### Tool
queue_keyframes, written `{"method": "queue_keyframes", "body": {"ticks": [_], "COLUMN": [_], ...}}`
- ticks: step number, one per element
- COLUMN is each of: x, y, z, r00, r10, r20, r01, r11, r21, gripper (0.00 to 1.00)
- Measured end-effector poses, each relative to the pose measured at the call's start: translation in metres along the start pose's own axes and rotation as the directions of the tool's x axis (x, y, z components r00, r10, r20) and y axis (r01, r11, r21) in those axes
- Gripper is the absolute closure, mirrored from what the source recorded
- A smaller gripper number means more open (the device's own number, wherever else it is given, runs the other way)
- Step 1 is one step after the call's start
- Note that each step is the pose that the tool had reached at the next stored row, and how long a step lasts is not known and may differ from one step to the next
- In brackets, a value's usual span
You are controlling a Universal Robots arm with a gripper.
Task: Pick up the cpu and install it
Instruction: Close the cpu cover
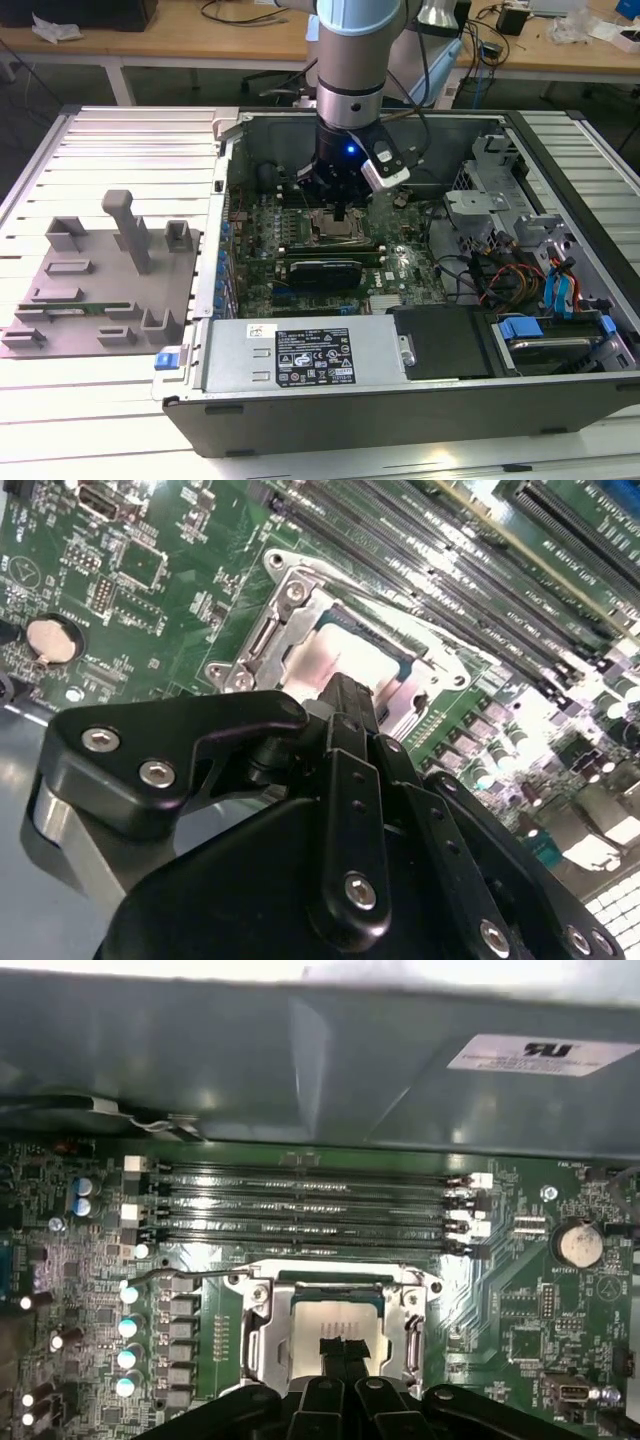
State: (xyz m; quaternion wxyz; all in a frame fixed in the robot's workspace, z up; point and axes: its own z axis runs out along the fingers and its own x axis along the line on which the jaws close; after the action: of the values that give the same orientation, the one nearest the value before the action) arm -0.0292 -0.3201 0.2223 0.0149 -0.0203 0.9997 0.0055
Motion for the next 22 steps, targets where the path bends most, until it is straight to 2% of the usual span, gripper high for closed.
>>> {"method": "queue_keyframes", "body": {"ticks": [3, 9, 14, 19, 22], "x": [0.0042, 0.0182, 0.0263, 0.031, 0.0312], "y": [-0.0024, -0.0022, -0.0021, -0.002, -0.002], "z": [0.0014, 0.0039, 0.0088, 0.0145, 0.0148], "r00": [1.0, 1.0, 1.0, 0.9999, 0.9999], "r10": [-0.002, -0.004, -0.01, -0.014, -0.015], "r20": [0.0001, -0.0001, -0.0001, 0.0, 0.0], "r01": [0.002, 0.004, 0.01, 0.014, 0.015], "r11": [1.0, 1.0, 1.0, 0.9999, 0.9999], "r21": [-0.0008, -0.0013, -0.0017, -0.0026, -0.0036], "gripper": [0.89, 0.89, 0.89, 0.89, 0.89]}}
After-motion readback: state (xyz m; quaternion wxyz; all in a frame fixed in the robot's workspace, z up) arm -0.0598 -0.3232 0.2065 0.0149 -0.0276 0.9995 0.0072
